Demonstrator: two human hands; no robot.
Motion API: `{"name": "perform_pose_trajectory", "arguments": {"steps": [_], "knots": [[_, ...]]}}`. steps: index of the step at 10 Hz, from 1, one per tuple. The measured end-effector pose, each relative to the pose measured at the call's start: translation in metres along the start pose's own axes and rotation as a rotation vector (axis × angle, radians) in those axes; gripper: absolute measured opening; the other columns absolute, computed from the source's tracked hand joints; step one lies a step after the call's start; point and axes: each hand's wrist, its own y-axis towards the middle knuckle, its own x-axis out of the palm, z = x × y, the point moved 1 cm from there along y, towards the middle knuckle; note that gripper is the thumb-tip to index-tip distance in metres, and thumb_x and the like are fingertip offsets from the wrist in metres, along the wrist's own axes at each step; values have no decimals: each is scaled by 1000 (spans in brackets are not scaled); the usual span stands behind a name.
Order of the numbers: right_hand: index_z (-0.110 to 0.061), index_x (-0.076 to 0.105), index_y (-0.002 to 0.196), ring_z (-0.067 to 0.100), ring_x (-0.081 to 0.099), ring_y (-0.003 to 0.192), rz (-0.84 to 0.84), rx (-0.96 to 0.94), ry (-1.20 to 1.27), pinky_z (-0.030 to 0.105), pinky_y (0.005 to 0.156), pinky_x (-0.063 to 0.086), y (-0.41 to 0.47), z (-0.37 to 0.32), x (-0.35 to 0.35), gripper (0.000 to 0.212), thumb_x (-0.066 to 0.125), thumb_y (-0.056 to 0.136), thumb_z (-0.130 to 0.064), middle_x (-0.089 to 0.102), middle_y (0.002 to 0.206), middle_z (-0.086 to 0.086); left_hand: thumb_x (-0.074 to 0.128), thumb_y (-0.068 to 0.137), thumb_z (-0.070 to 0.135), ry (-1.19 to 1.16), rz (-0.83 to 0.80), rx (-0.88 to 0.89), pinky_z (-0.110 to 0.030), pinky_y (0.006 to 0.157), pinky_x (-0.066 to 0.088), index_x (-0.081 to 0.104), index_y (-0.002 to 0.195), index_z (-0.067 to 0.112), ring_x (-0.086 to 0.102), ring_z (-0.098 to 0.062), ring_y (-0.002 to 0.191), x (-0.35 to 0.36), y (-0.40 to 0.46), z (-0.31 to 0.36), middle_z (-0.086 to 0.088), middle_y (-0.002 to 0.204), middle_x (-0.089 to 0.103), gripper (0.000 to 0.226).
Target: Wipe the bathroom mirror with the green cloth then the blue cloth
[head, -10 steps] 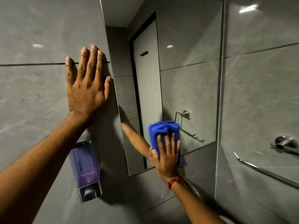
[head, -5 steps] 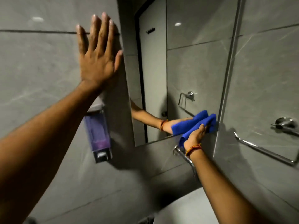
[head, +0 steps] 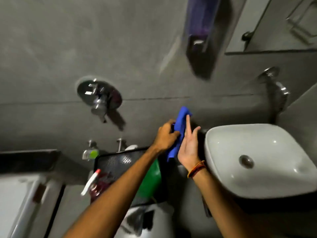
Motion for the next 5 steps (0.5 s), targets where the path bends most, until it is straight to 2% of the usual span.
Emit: {"name": "perform_pose_trajectory", "arguments": {"steps": [1,2,3,4,5], "knots": [[-6,42,155,30,53,134,16,284,-51,44,123,34,-9,86,-10,65,38,106,-49,49,154,17,53,85,-9,-210,114,-209,-33,84,49,62,108,7,59,-19,90,-14,-34,-90,-8,98,66,29],[0,52,145,34,62,121,-52,498,-322,45,110,47,-19,151,-22,48,54,103,-22,56,146,25,50,88,-7,-286,205,-450,-45,98,52,58,109,7,63,-25,99,-20,-66,-166,-16,107,67,27],[-12,49,148,23,65,105,-97,517,-556,40,88,53,-22,203,-25,53,60,97,-4,66,125,9,55,91,11,-189,302,-666,-41,99,50,57,124,4,65,-40,114,-23,-88,-222,-23,124,68,34],[-15,41,155,24,60,113,-120,522,-708,43,93,50,-21,237,-12,62,54,97,5,59,127,11,56,92,12,3,303,-724,-46,104,48,51,132,-3,60,-46,123,-28,-99,-247,-28,131,63,42],[-7,41,155,31,57,127,-44,462,-871,43,104,48,-12,255,-6,60,50,97,9,51,150,18,56,94,11,190,253,-703,-49,109,45,42,138,-8,55,-49,128,-27,-95,-252,-33,137,56,50]]}}
